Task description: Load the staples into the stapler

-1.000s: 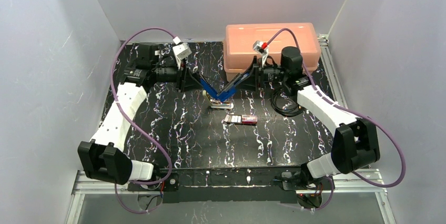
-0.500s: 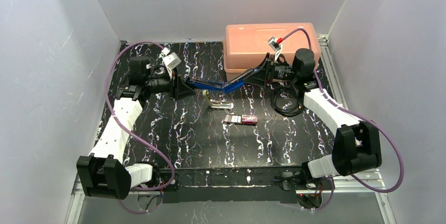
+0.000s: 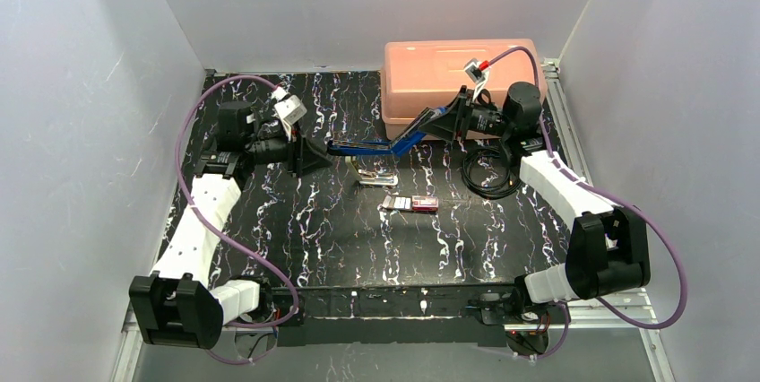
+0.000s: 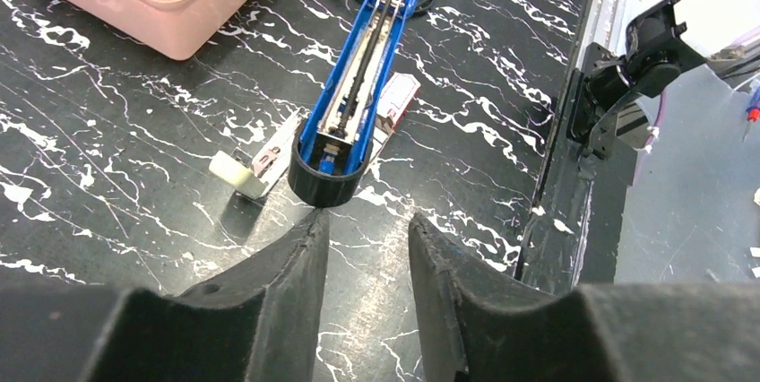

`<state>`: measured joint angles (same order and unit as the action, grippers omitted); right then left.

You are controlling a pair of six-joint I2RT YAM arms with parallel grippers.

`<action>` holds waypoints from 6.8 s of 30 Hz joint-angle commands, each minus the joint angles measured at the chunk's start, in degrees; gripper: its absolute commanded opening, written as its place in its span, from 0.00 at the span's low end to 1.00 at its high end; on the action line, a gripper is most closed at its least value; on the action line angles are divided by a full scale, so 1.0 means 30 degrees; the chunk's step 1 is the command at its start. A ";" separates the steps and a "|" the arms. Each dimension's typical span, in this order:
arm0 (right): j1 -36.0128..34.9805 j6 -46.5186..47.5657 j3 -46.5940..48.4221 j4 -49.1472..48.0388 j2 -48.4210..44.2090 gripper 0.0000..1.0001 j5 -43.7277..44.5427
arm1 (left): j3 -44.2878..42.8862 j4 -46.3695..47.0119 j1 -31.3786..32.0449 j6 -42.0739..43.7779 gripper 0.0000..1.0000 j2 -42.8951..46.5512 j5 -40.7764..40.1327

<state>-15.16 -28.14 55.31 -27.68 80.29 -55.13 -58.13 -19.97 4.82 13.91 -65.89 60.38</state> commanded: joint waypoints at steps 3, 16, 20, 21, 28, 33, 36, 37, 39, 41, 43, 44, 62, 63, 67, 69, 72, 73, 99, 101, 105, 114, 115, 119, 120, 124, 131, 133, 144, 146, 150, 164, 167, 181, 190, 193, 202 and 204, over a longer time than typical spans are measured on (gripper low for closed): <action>-0.0489 -0.0644 0.0266 -0.1967 -0.0444 0.01 -0.0083 | -0.1960 -0.1926 -0.0082 0.1914 0.52 0.0855 -0.1070; -0.1711 -0.0620 0.0874 -0.1702 0.0187 0.01 -0.0160 | -0.5718 -0.4078 0.4064 0.4327 0.98 -0.1079 -0.4594; -0.2125 -0.0762 0.1190 -0.1757 0.0539 0.01 -0.0224 | -0.7218 -0.3801 0.5833 0.3397 0.97 -0.3219 -0.5479; -0.2195 -0.0808 0.1240 -0.1788 0.0607 0.01 -0.0225 | -0.7572 -0.3712 0.6040 0.3080 0.96 -0.3784 -0.5508; -0.2405 -0.1225 0.1108 -0.2229 0.0846 0.01 -0.0141 | -0.7939 -0.3109 0.7821 0.2805 0.97 -0.6001 -0.6210; -0.2389 -0.1692 0.0962 -0.2647 0.0907 0.01 0.0005 | -0.7019 -0.1928 0.8317 0.2110 0.99 -0.6518 -0.6197; -0.2404 -0.1909 0.0900 -0.2882 0.1031 0.01 0.0065 | -0.6478 -0.1206 0.8714 0.1715 0.99 -0.6683 -0.6429; -0.2431 -0.1952 0.0896 -0.2936 0.1082 0.01 0.0045 | -0.6330 -0.1040 0.8835 0.1632 0.99 -0.6755 -0.6531; -0.2419 -0.2013 0.0871 -0.3016 0.1139 0.01 0.0117 | -0.5921 -0.0416 0.9001 0.1351 0.98 -0.6775 -0.6870; -0.2440 -0.2067 0.0868 -0.3022 0.1141 0.01 0.0122 | -0.5444 0.0118 0.9147 0.1153 0.97 -0.6806 -0.7137; -0.2433 -0.2082 0.0873 -0.3047 0.1156 0.01 0.0124 | -0.5098 0.0736 0.9229 0.0849 0.95 -0.6904 -0.7521; -0.2442 -0.2083 0.0871 -0.3048 0.1163 0.01 0.0126 | -0.5015 0.0920 0.9258 0.0817 0.92 -0.6984 -0.7583; -0.2436 0.2136 0.0711 0.1277 0.0597 0.42 0.0289 | -0.5372 -0.4091 0.9292 0.4891 0.00 -0.5866 -0.8306; -0.2457 0.3304 0.1059 0.2590 0.0486 0.48 0.0311 | -0.5283 -0.4579 0.9274 0.5434 0.00 -0.5708 -0.8472; -0.2390 0.7104 0.1918 0.6509 -0.0014 0.66 0.0300 | -0.4499 -0.7612 0.9086 0.7409 0.00 -0.4758 -0.8909; -0.2335 0.8992 0.2272 0.8740 -0.0246 0.69 0.0245 | -0.3857 -0.8765 0.8893 0.8412 0.00 -0.4213 -0.9223; -0.2244 1.1425 0.2387 1.1501 -0.0756 0.72 0.0473 | -0.2355 -0.9812 0.8551 1.0005 0.00 -0.3430 -1.0026; -0.2202 1.2038 0.2304 1.2226 -0.0996 0.73 0.0653 | -0.1731 -0.9894 0.8507 1.0589 0.00 -0.3170 -1.0401; -0.1437 1.5277 0.0299 1.4270 -0.0864 0.73 0.3017 | 0.1655 -0.6501 0.8487 1.4201 0.12 -0.8183 -1.6491; -0.1428 1.5275 0.0271 1.4222 -0.0713 0.73 0.3022 | 0.1692 -0.6435 0.8501 1.4014 0.15 -0.8360 -1.6756; -0.1431 1.5270 0.0383 1.4208 -0.0499 0.72 0.3055 | 0.1941 -0.6293 0.8558 1.3940 0.21 -0.8671 -1.7376; -0.1447 1.5244 0.0607 1.4229 -0.0197 0.72 0.3188 | 0.2120 -0.6276 0.8647 1.3690 0.36 -0.8843 -1.8083; -0.1425 1.5259 0.0607 1.4236 -0.0178 0.72 0.3215 | 0.2120 -0.6292 0.8633 1.3631 0.37 -0.8878 -1.8102; -0.1430 1.5226 0.0662 1.4292 -0.0122 0.72 0.3376 | 0.2120 -0.6289 0.8677 1.3334 0.44 -0.9021 -1.8109; -0.1441 1.5249 0.0687 1.4321 -0.0095 0.72 0.3392 | 0.2120 -0.6286 0.8680 1.3283 0.46 -0.9047 -1.8120; -0.1466 1.5282 0.0664 1.4325 0.0034 0.71 0.3622 | 0.2150 -0.6306 0.8678 1.3123 0.49 -0.9039 -1.8197; -0.2789 1.4955 0.0338 1.3547 0.0365 0.70 0.5513 | 0.1802 -0.6443 0.8651 1.2645 0.56 -0.8003 -1.7982; -0.3511 1.5175 0.0361 1.3514 0.0633 0.70 0.6269 | 0.1545 -0.6644 0.8651 1.2473 0.62 -0.7480 -1.7715; -0.6784 1.9630 0.0924 1.5292 0.3554 0.76 0.9847 | 0.0913 -0.7556 0.7990 1.1250 0.69 -0.3650 -1.4879; -0.7133 2.0191 0.0981 1.5349 0.4085 0.78 1.0269 | 0.0917 -0.7435 0.7658 1.1012 0.69 -0.2944 -1.4503; -0.7655 2.0716 0.1022 1.4882 0.4924 0.79 1.0921 | 0.0963 -0.7096 0.6870 1.0676 0.70 -0.2015 -1.3959; -0.8918 2.2850 0.1806 1.5165 0.7188 0.58 1.2695 | 0.1232 -0.6870 0.5432 1.0584 0.70 -0.0662 -1.3282; -0.8923 2.4195 0.1923 1.6001 0.7098 0.41 1.2768 | 0.1007 -0.7115 0.5370 1.0647 0.71 -0.0682 -1.3255; -0.8931 3.3172 0.2597 2.4245 0.6758 0.33 1.3637 | 0.0017 -0.7773 0.5319 1.0372 0.70 -0.0668 -1.3644; -0.8583 2.9519 0.2799 2.2398 0.5595 0.66 1.2798 | 0.0013 -0.6775 0.5283 0.9377 0.71 -0.0605 -1.3914; -0.8513 2.7323 0.2467 2.1204 0.4471 0.70 1.2124 | 0.0055 -0.6190 0.5137 0.8825 0.71 -0.0623 -1.4108; -0.8496 1.8926 0.2014 1.9330 0.3451 0.54 1.2736 | -0.0800 -0.4620 0.4523 0.6008 0.76 -0.0760 -1.4396; -0.8483 1.8020 0.1926 1.9367 0.3576 0.51 1.2917 | -0.1104 -0.4580 0.4471 0.5526 0.76 -0.0891 -1.4603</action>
<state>-40.88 36.80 61.98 31.55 90.76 -16.80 -58.26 -35.22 18.76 35.07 -69.21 17.37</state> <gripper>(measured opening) 0.537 0.754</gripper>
